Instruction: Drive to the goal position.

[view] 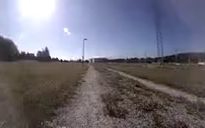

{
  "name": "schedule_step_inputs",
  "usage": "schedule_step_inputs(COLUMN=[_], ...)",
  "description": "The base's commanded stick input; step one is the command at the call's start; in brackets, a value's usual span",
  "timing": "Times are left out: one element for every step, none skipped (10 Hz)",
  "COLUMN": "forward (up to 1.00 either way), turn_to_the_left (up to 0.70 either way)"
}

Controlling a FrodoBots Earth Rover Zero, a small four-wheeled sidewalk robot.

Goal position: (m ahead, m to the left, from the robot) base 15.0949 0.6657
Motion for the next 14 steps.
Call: schedule_step_inputs(forward=[0.5, 0.5, 0.5, 0.5, 0.5, 0.5, 0.5, 0.5, 0.5, 0.5, 0.5, 0.5, 0.5, 0.5], turn_to_the_left=[0.0, 0.0, 0.0, 0.0, 0.0, 0.0, 0.0, 0.0, 0.0, 0.0, 0.0, 0.0, 0.0, 0.05])
